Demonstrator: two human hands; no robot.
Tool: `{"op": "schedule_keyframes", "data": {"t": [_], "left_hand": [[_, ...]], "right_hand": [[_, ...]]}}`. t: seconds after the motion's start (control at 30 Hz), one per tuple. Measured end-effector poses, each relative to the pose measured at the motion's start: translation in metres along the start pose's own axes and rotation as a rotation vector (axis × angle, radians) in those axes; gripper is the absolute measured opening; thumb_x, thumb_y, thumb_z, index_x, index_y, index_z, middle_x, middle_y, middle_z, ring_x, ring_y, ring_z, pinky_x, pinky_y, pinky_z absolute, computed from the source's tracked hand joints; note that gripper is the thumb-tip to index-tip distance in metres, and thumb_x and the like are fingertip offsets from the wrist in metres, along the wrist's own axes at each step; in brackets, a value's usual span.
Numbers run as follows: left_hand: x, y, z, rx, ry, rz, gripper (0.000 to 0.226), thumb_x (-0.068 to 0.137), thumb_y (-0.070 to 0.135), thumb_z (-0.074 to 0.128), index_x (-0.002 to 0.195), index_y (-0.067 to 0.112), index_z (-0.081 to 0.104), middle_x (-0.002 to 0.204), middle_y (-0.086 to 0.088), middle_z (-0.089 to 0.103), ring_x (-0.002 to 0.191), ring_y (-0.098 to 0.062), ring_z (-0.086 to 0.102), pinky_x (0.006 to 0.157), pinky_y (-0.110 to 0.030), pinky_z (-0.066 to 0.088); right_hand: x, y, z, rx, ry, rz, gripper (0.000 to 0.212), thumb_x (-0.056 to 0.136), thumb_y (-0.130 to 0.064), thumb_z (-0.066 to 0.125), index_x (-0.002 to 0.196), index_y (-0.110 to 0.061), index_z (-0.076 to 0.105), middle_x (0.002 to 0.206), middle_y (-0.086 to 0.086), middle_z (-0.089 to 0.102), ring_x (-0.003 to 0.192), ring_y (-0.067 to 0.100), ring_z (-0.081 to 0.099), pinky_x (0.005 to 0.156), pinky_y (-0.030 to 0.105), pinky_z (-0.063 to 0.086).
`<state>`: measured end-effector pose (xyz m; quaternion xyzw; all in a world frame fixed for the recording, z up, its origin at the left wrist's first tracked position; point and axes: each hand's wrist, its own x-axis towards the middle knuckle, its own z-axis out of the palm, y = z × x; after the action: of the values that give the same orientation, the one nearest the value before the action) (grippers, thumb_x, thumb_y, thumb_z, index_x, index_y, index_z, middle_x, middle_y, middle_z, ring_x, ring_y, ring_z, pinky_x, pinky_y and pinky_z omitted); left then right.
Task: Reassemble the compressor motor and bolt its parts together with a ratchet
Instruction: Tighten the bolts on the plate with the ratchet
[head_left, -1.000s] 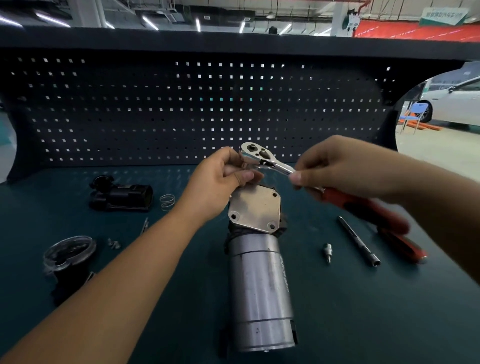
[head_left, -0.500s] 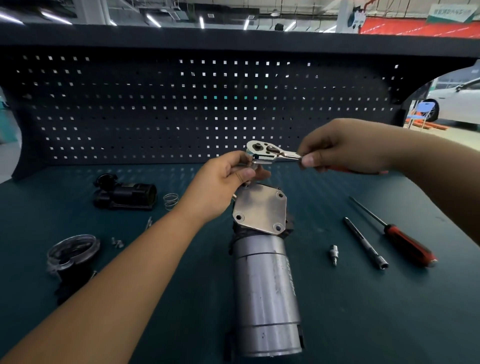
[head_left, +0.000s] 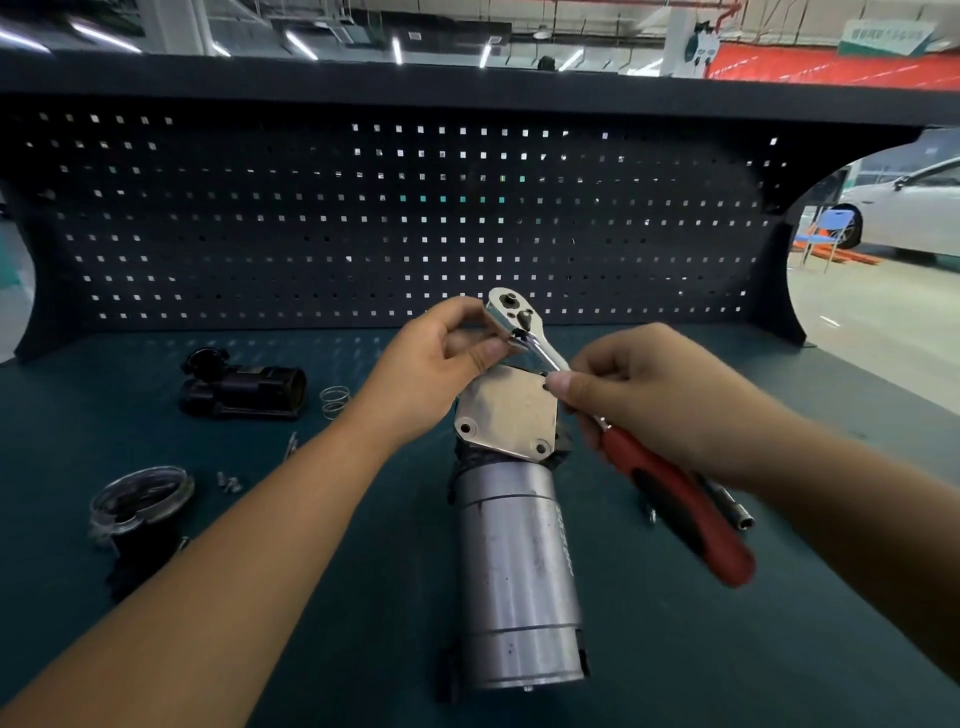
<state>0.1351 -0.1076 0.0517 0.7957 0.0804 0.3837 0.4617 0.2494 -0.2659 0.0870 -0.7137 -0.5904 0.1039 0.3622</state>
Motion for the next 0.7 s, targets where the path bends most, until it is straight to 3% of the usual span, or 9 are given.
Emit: {"op": "schedule_keyframes", "data": {"t": [0.2, 0.33, 0.47, 0.6, 0.7], "left_hand": [[0.002, -0.001, 0.002, 0.006, 0.101, -0.007, 0.016, 0.089, 0.005, 0.06, 0.09, 0.021, 0.064, 0.078, 0.015, 0.072, 0.076, 0.0, 0.065, 0.073, -0.023, 0.051], [0.002, -0.001, 0.003, 0.006, 0.099, -0.004, 0.023, 0.091, 0.001, 0.054, 0.09, 0.021, 0.064, 0.079, 0.017, 0.072, 0.079, 0.003, 0.067, 0.072, -0.013, 0.051], [0.003, -0.003, 0.0, 0.004, 0.091, -0.025, 0.022, 0.094, 0.002, 0.049, 0.094, 0.018, 0.064, 0.081, 0.011, 0.073, 0.087, -0.006, 0.068, 0.08, -0.025, 0.052], [0.004, -0.002, -0.001, 0.021, 0.058, -0.029, 0.021, 0.095, 0.002, 0.048, 0.091, 0.016, 0.063, 0.078, 0.012, 0.073, 0.082, -0.003, 0.066, 0.08, -0.025, 0.052], [0.004, -0.001, -0.003, 0.012, 0.041, -0.034, 0.023, 0.096, 0.0, 0.045, 0.09, 0.015, 0.062, 0.076, 0.012, 0.072, 0.081, -0.002, 0.066, 0.079, -0.025, 0.053]], "right_hand": [[-0.006, -0.006, 0.016, 0.072, 0.075, 0.05, 0.041, 0.09, -0.039, 0.058, 0.064, -0.007, 0.062, 0.057, 0.002, 0.068, 0.054, 0.028, 0.064, 0.046, 0.024, 0.047], [0.002, -0.005, 0.002, -0.07, 0.005, -0.015, 0.041, 0.088, -0.04, 0.061, 0.068, -0.005, 0.063, 0.064, 0.014, 0.067, 0.049, 0.017, 0.054, 0.051, 0.032, 0.049], [0.023, 0.0, -0.031, -0.261, -0.093, -0.067, 0.03, 0.088, -0.037, 0.06, 0.066, -0.016, 0.062, 0.051, -0.007, 0.061, 0.04, 0.0, 0.048, 0.045, 0.013, 0.041], [0.062, 0.01, -0.055, -0.4, -0.116, -0.108, 0.013, 0.091, -0.027, 0.059, 0.08, -0.022, 0.064, 0.066, -0.009, 0.063, 0.063, 0.003, 0.056, 0.063, 0.018, 0.041], [0.078, 0.014, -0.055, -0.41, -0.116, -0.141, 0.015, 0.092, -0.022, 0.058, 0.079, -0.028, 0.061, 0.071, -0.012, 0.062, 0.068, 0.001, 0.055, 0.064, 0.011, 0.039]]}}
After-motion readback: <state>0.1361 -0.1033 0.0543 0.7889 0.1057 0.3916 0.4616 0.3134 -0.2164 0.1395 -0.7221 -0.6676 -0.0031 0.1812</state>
